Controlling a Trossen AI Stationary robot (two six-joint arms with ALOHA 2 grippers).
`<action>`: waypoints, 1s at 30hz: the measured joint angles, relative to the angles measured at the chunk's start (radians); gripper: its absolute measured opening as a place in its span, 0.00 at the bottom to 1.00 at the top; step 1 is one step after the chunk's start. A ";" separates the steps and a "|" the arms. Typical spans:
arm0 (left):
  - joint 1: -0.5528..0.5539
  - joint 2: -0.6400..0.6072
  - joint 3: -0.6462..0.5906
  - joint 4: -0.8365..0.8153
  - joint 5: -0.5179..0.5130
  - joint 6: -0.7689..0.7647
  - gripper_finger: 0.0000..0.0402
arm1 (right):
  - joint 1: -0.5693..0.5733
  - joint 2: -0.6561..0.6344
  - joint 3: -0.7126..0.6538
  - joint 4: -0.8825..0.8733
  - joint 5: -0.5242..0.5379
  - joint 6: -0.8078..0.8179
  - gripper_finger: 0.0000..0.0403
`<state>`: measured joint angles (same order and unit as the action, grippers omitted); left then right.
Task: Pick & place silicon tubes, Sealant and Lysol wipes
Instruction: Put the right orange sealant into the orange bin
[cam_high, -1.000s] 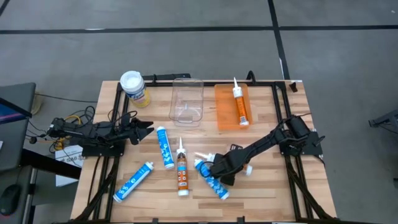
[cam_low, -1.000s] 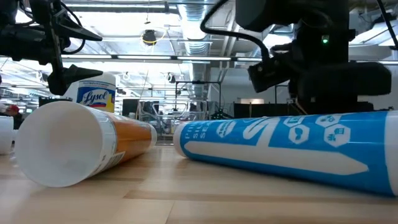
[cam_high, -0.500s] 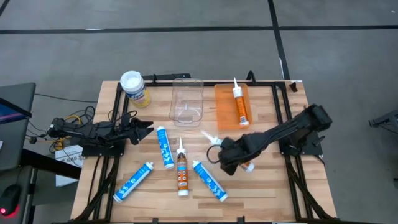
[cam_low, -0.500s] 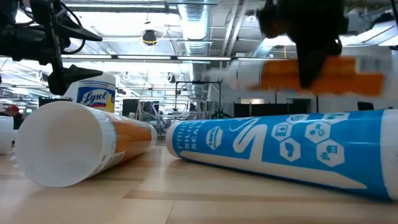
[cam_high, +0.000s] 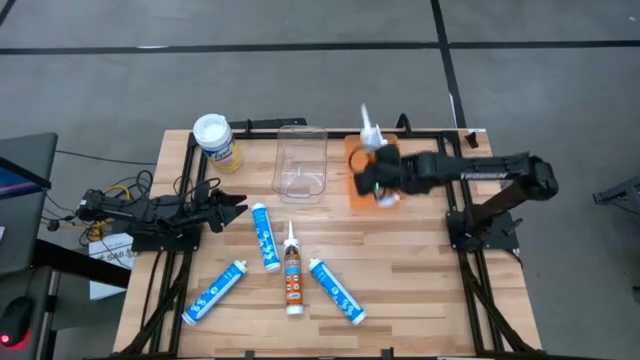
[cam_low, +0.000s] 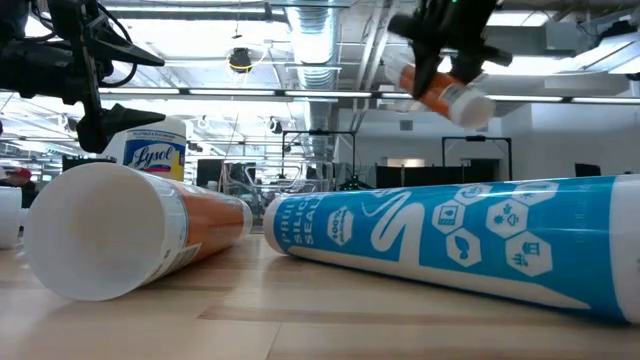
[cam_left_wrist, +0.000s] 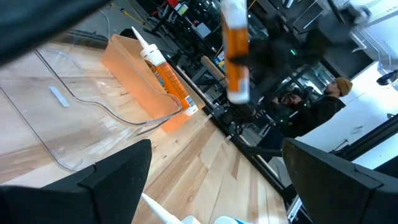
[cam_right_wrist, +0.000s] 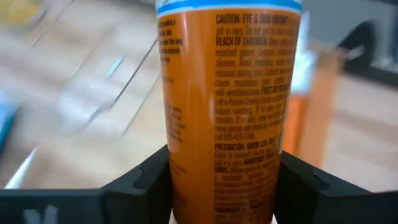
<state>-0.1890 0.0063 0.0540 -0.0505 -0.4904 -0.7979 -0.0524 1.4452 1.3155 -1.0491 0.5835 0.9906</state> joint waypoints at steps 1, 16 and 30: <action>0.000 0.000 0.000 0.000 0.000 0.000 0.88 | -0.034 0.000 0.000 0.015 0.003 -0.011 0.47; 0.000 0.000 0.000 0.000 0.001 -0.001 0.88 | -0.279 0.263 0.001 0.142 -0.054 -0.096 0.47; 0.000 0.000 0.000 0.000 0.002 -0.003 0.88 | -0.326 0.420 0.002 0.095 -0.072 0.005 0.50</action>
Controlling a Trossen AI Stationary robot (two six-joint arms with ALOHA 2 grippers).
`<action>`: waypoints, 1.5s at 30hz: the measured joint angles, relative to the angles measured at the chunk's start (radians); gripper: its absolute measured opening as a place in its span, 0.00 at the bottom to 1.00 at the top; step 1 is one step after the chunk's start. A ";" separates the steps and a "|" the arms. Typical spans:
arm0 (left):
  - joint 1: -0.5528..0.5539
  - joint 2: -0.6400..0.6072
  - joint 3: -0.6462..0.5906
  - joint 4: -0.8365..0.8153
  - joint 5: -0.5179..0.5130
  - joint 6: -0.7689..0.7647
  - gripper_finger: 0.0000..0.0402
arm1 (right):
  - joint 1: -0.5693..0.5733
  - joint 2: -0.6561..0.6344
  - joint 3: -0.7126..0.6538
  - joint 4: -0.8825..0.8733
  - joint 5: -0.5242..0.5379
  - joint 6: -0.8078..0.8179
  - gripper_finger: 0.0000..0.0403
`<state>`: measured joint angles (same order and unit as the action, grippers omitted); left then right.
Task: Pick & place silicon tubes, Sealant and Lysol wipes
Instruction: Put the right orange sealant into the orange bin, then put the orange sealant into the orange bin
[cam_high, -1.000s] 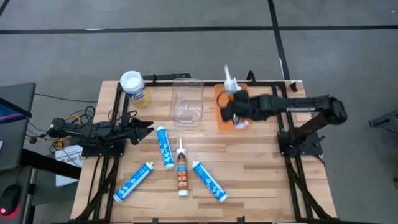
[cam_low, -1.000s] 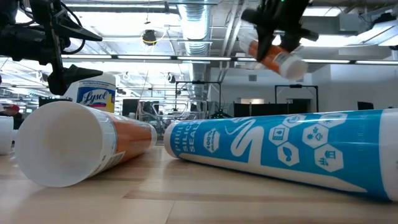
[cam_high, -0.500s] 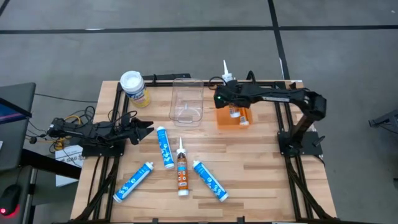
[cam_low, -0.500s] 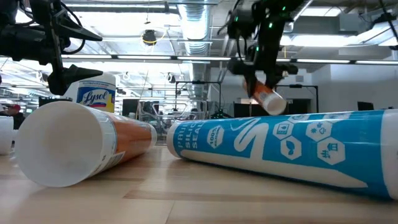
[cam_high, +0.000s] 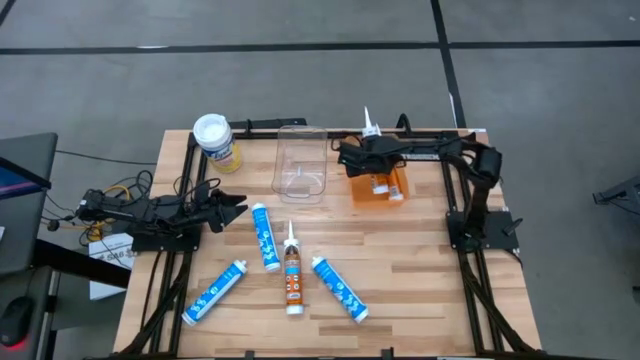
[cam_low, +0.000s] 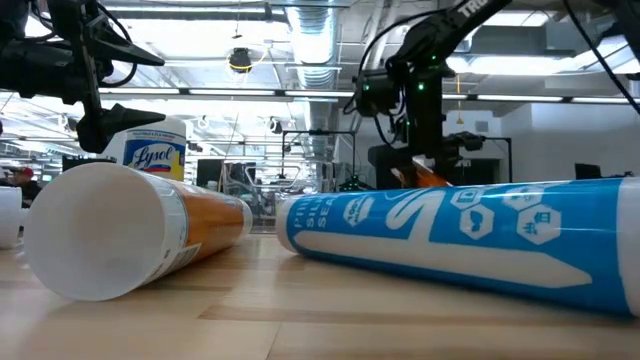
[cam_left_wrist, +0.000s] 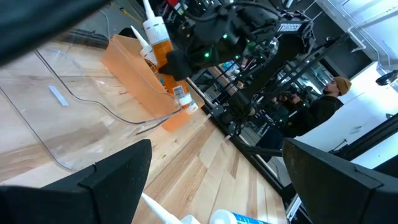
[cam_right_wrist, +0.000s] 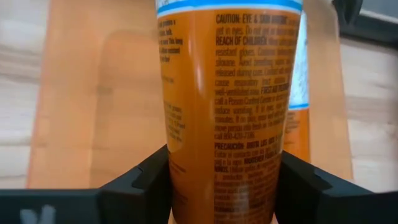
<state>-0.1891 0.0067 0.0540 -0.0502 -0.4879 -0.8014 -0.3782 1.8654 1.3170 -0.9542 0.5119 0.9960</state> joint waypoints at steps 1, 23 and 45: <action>0.000 0.000 0.000 0.000 0.000 0.000 0.88 | 0.001 0.007 0.000 -0.004 0.000 0.001 0.50; 0.000 0.000 0.000 0.000 -0.001 0.000 0.88 | 0.018 0.022 0.000 -0.007 -0.007 -0.053 0.61; 0.000 0.000 0.000 0.001 0.002 -0.073 0.88 | 0.139 -0.212 0.043 -0.063 0.079 -0.158 0.62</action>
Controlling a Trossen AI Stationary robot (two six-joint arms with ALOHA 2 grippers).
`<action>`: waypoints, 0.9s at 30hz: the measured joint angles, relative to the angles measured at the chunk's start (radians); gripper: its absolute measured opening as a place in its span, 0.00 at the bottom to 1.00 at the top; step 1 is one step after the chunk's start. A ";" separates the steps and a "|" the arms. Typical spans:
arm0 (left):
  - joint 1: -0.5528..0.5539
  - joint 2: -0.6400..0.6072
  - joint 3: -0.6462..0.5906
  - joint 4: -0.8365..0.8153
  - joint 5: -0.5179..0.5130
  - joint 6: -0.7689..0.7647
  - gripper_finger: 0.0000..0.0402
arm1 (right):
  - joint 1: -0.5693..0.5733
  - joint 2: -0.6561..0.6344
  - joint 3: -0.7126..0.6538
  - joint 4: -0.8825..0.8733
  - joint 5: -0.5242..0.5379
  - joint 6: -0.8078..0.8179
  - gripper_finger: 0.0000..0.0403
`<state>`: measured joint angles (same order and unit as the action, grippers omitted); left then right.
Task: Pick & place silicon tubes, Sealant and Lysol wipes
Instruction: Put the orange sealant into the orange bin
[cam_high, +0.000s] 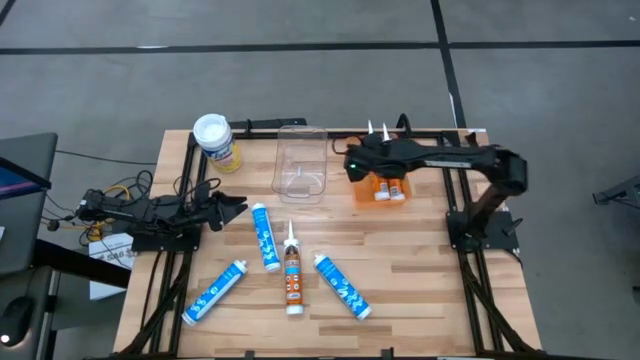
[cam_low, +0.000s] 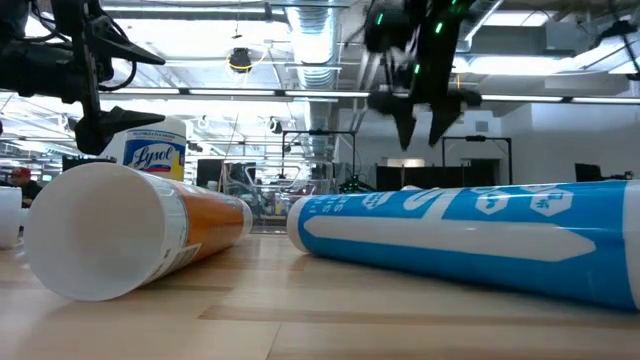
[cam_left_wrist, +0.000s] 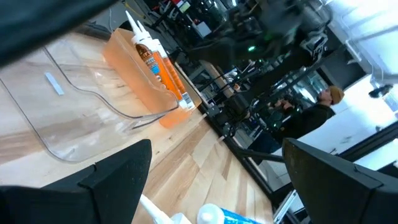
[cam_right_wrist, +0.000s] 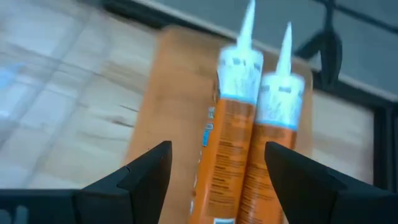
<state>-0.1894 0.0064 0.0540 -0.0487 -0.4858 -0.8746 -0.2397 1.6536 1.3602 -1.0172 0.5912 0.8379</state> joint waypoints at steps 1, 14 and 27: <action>0.000 0.000 0.000 0.003 0.002 0.020 0.88 | 0.010 -0.029 0.000 -0.006 0.000 -0.027 0.62; 0.000 0.000 0.082 0.109 0.174 0.240 0.88 | 0.184 -0.363 -0.027 -0.036 0.025 -0.261 0.62; 0.000 0.162 0.175 0.125 0.267 0.332 0.88 | 0.425 -0.764 -0.519 0.430 0.017 -0.253 0.62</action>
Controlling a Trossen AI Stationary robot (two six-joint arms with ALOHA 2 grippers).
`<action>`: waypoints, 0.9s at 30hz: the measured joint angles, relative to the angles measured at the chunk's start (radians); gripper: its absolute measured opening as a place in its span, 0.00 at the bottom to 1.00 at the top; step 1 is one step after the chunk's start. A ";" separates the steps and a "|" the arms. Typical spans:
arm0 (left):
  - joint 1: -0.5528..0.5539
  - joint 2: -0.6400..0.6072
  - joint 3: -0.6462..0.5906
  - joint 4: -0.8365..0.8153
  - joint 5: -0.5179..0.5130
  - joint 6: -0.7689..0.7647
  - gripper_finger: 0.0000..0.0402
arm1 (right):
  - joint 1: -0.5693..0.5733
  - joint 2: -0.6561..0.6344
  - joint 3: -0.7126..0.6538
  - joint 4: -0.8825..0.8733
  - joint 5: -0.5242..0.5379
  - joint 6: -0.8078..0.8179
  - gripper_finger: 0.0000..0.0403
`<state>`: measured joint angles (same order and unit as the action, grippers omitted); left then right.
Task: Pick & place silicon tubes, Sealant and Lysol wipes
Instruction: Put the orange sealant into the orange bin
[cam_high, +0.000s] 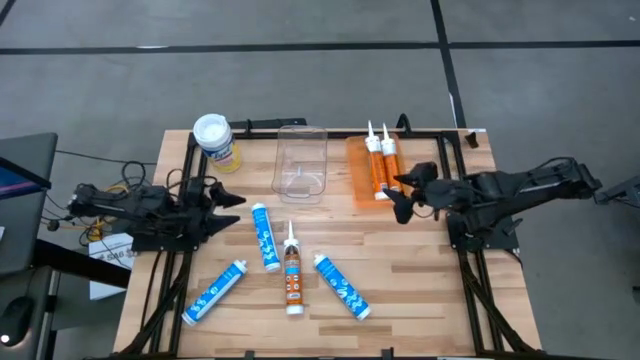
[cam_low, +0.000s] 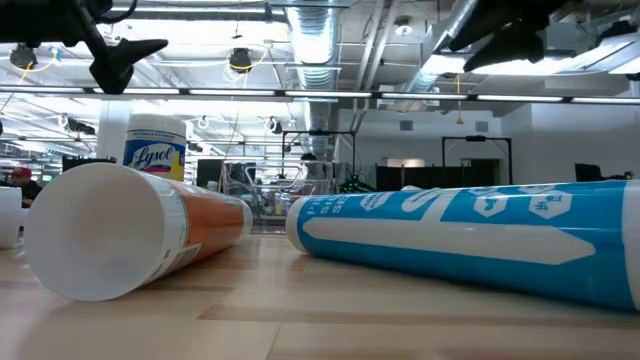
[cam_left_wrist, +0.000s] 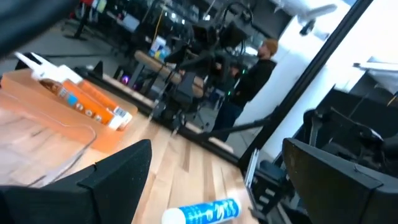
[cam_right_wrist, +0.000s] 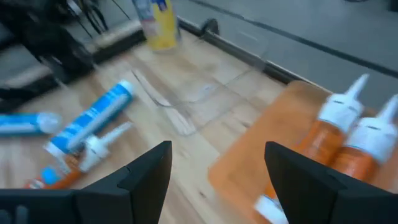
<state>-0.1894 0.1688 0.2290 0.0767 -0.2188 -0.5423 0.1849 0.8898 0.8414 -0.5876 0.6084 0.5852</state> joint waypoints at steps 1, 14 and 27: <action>0.000 0.034 0.011 0.010 0.006 0.000 0.88 | 0.004 -0.032 -0.038 0.036 -0.001 0.000 0.62; 0.000 0.644 0.297 0.000 0.021 -0.025 0.88 | 0.005 -0.345 -0.403 0.391 -0.087 -0.018 0.62; -0.001 1.120 0.482 -0.083 0.206 -0.370 0.88 | 0.012 -0.374 -0.439 0.384 -0.087 -0.018 0.62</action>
<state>-0.1902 1.2885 0.7105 -0.0067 -0.0125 -0.9123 0.1967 0.5159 0.4026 -0.2038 0.5217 0.5671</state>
